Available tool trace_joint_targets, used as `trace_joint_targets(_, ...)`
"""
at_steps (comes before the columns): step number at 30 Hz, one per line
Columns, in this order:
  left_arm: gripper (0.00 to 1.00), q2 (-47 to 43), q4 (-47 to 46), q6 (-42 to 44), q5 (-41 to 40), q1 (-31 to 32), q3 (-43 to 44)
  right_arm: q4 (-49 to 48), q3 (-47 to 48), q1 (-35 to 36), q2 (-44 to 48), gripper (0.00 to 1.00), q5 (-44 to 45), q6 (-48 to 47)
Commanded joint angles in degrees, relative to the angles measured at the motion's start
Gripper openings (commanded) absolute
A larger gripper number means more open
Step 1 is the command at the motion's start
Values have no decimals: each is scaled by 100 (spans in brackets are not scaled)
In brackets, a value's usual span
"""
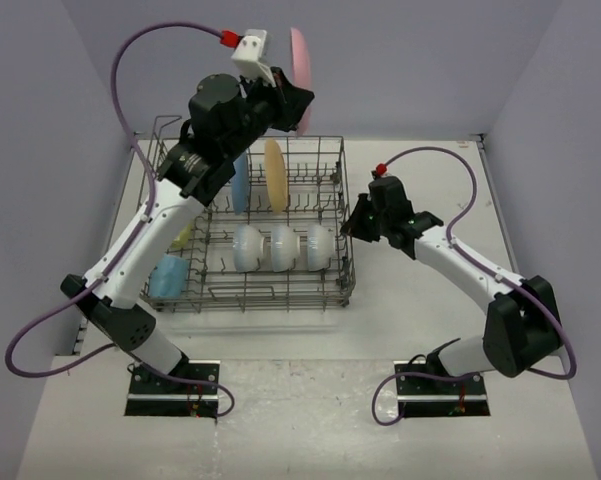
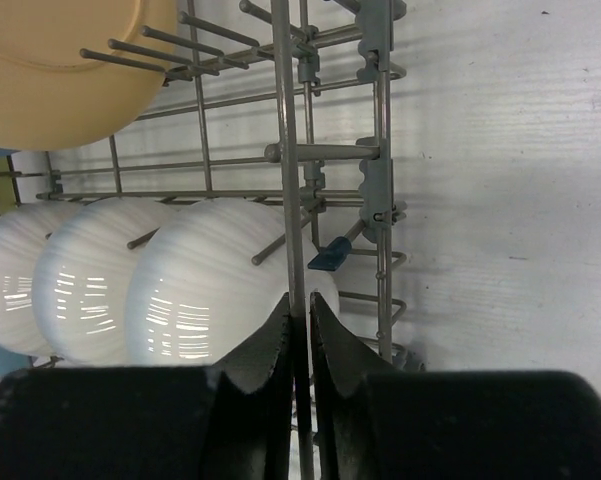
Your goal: Unload the mixed dishes from the dish rack
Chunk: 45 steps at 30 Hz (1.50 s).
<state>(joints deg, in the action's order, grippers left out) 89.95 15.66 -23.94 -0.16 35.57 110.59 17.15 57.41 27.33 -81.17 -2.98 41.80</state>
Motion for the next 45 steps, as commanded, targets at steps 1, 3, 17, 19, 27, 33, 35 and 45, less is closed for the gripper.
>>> trace_joint_targets(1,0,277,86,1195,464,46,95,570,419,-105,-14,12,527,-259)
trace_joint_targets(3,0,233,261,1505,526,64,16,798,848,-114,197,40,614,-365)
trace_joint_targets(17,0,-1120,464,6198,650,1557,-2348,2441,2977,-633,1745,99,1054,-603)
trace_joint_targets(19,0,-1120,464,6551,378,1811,-2445,2669,3355,-650,1675,99,870,-638)
trace_joint_targets(27,0,-839,166,6929,-888,2384,-2445,3541,3910,-659,831,93,186,-814)
trace_joint_targets(33,0,-506,7,7061,-1521,2542,-2428,3480,3848,-650,690,41,61,-919)
trace_joint_targets(35,0,-453,-106,7105,-1609,2603,-2428,3375,3839,-650,646,0,87,-902)
trace_joint_targets(45,100,-496,-598,6210,-1864,2587,-2217,2594,3348,-1414,663,0,597,-375)
